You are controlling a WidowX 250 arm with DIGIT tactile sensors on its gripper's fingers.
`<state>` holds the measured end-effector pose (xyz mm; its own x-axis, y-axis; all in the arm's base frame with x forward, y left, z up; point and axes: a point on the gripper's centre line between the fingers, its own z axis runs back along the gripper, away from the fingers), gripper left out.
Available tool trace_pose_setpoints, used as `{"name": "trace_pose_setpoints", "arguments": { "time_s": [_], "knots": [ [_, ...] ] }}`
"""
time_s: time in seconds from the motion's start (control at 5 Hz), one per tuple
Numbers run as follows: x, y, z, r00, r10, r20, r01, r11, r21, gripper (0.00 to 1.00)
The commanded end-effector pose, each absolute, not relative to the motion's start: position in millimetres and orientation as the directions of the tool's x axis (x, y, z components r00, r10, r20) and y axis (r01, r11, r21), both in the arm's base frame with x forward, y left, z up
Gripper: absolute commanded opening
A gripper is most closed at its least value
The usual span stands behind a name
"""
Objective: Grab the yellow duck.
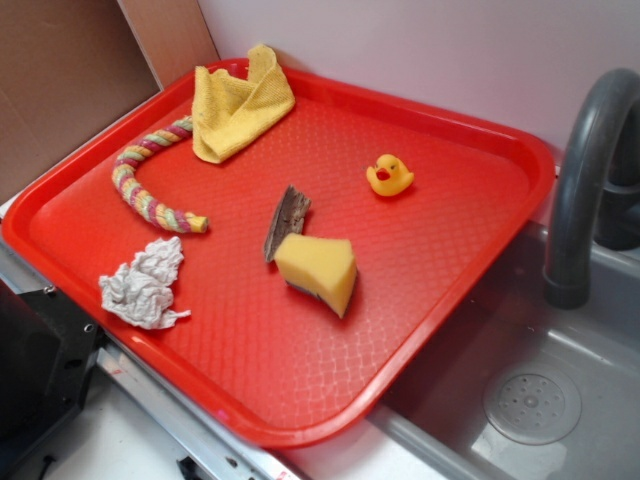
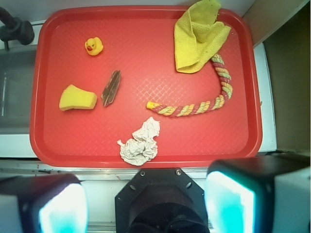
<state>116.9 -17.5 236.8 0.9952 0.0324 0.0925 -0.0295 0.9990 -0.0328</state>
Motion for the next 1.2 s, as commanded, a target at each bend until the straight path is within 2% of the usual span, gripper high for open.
{"name": "trace_pose_setpoints", "arguments": {
  "time_s": [0.0, 0.2, 0.4, 0.6, 0.8, 1.0],
  "knots": [
    [117, -17, 237, 0.995, 0.032, 0.092, -0.029, 0.999, -0.033, 1.00],
    [129, -29, 228, 0.961, 0.257, 0.098, -0.256, 0.966, -0.019, 1.00],
    [152, -49, 207, 0.865, 0.473, 0.169, -0.465, 0.881, -0.088, 1.00],
    [190, -67, 184, 0.809, 0.560, 0.180, -0.548, 0.829, -0.116, 1.00],
    [231, -84, 155, 0.778, 0.599, 0.191, -0.572, 0.800, -0.180, 1.00],
    [261, -96, 134, 0.789, 0.578, 0.208, -0.560, 0.816, -0.145, 1.00]
  ]
}}
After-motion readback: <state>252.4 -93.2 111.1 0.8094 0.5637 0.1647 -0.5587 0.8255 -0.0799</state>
